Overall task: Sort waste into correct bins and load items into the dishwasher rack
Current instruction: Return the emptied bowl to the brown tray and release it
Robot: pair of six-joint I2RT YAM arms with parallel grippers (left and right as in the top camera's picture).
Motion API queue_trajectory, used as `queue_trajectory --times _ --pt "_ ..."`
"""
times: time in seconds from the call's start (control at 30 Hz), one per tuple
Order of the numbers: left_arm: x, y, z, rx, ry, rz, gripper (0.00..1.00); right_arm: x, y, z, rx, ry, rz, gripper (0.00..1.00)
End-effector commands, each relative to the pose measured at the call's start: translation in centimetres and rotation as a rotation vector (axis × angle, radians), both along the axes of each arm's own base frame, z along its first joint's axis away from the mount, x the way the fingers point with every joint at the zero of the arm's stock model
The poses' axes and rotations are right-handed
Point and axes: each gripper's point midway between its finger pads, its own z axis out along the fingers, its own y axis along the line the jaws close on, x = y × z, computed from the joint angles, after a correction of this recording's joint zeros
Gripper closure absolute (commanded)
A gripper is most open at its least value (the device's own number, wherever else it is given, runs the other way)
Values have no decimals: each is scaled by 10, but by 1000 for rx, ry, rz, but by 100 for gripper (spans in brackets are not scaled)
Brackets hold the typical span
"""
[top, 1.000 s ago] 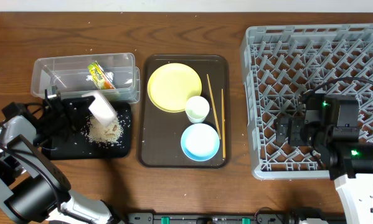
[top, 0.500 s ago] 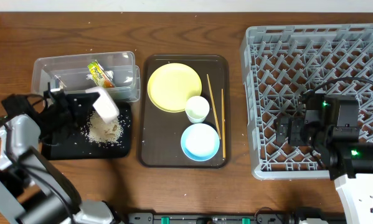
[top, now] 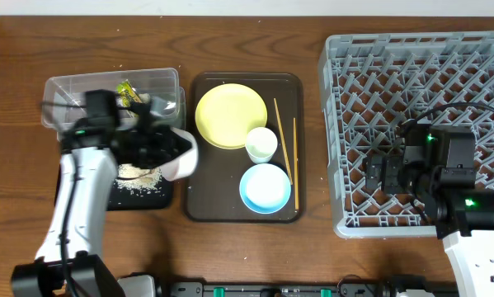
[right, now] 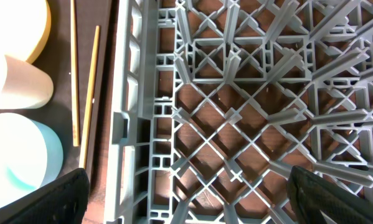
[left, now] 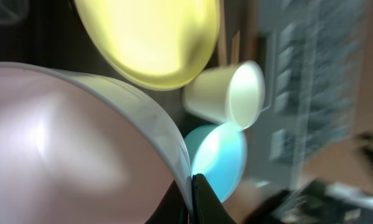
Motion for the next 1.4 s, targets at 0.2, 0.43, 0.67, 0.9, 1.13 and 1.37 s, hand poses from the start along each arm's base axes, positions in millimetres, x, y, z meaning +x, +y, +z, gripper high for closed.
queue_trajectory --times 0.2,0.43,0.67,0.9,1.13,1.37 --pt "-18 -33 -50 420 44 -193 94 2 3 7 7 -15 7 1" --pt "-26 -48 -71 501 72 -270 94 2 3 7 7 -17 7 1" --pt "-23 -64 -74 497 37 -304 94 3 3 7 7 -17 7 1" --pt "-24 -66 -74 497 35 -314 87 3 3 7 7 -17 7 1" --pt "-24 -66 -74 497 35 -313 71 2 3 7 7 -17 7 1" --pt "-13 -71 -51 483 -28 -299 59 3 3 7 7 -18 7 1"
